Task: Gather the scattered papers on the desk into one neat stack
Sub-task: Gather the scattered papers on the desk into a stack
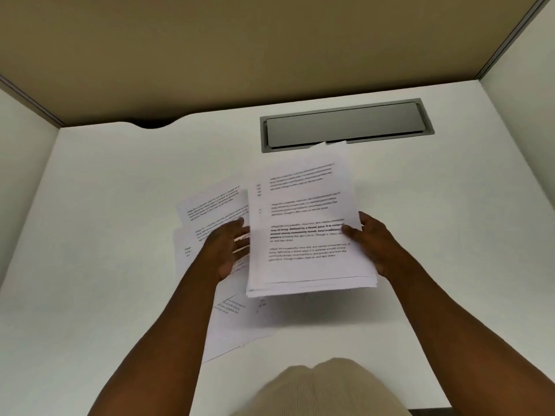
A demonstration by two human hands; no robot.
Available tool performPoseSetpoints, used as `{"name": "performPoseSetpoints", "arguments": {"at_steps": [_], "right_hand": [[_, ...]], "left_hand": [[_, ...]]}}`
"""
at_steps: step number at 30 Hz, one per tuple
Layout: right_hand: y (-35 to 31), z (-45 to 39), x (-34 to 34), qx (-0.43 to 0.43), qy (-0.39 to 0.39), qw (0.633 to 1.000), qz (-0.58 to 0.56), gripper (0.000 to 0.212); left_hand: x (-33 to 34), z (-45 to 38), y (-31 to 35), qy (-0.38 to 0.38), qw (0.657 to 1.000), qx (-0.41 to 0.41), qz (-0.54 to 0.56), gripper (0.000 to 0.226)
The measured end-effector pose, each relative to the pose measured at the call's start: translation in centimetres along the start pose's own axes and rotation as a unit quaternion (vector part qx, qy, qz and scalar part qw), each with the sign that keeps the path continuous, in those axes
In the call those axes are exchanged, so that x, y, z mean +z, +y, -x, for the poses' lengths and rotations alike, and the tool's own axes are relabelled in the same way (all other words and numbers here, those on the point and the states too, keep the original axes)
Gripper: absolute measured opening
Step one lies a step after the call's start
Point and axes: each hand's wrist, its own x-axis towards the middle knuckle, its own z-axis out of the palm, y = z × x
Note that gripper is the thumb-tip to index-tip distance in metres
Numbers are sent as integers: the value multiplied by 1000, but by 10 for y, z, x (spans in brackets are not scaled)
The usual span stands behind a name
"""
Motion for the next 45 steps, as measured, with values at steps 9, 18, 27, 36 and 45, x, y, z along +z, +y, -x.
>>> {"name": "performPoseSetpoints", "arguments": {"at_steps": [9,18,27,36,45], "right_hand": [[9,1,-8,-5,82,996,-21,28],[9,-3,-7,-2,106,994,-19,31],[10,-7,-4,-7,105,994,-18,31],[6,-10,-11,-59,124,989,48,30],[-3,3,-3,-69,64,995,-19,31]], "left_hand": [[-53,-32,-39,344,864,-46,-365,102],[-53,-44,-23,347,846,-130,-383,106],[-48,-46,-22,335,909,-60,-241,76],[-14,14,50,272,846,338,-311,25],[14,73,90,-76,977,198,-29,34]]}}
